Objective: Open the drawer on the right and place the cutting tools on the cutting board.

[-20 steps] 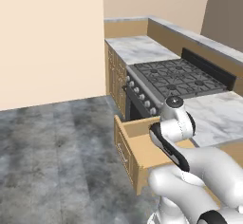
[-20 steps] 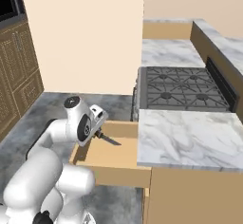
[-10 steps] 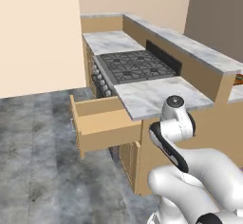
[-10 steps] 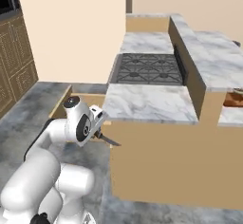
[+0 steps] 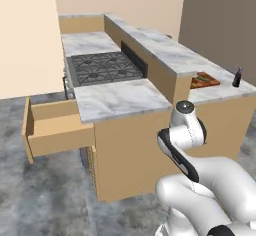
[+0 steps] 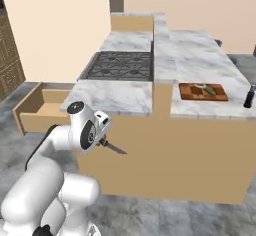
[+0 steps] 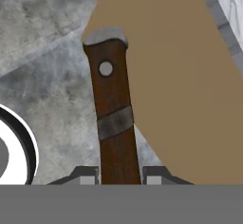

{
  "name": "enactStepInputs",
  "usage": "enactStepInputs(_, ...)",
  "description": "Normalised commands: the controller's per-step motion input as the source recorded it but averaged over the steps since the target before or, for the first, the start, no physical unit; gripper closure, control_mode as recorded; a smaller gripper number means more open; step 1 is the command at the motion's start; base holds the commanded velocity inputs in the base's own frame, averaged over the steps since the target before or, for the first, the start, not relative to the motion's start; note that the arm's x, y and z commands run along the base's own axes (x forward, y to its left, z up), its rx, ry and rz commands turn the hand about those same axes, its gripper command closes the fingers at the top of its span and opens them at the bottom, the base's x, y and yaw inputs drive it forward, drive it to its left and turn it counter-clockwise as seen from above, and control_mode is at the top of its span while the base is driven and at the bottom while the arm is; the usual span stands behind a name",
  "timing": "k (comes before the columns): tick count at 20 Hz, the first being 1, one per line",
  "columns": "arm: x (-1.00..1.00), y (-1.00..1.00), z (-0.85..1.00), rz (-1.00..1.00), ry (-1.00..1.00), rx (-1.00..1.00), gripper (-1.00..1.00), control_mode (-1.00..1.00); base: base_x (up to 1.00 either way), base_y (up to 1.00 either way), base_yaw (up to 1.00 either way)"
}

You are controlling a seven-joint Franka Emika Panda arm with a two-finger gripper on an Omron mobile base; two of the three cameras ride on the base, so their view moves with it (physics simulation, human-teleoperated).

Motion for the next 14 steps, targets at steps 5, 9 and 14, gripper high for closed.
enactStepInputs(5, 0.0, 0.0, 0.0, 0.0, 0.0, 0.0, 1.0, 1.0, 0.27, -1.0, 0.0)
enactStepInputs(9, 0.0, 0.0, 0.0, 0.0, 0.0, 0.0, 1.0, 1.0, 0.62, -1.0, 0.0)
enactStepInputs(14, 0.0, 0.0, 0.0, 0.0, 0.0, 0.0, 1.0, 1.0, 0.98, -1.0, 0.0)
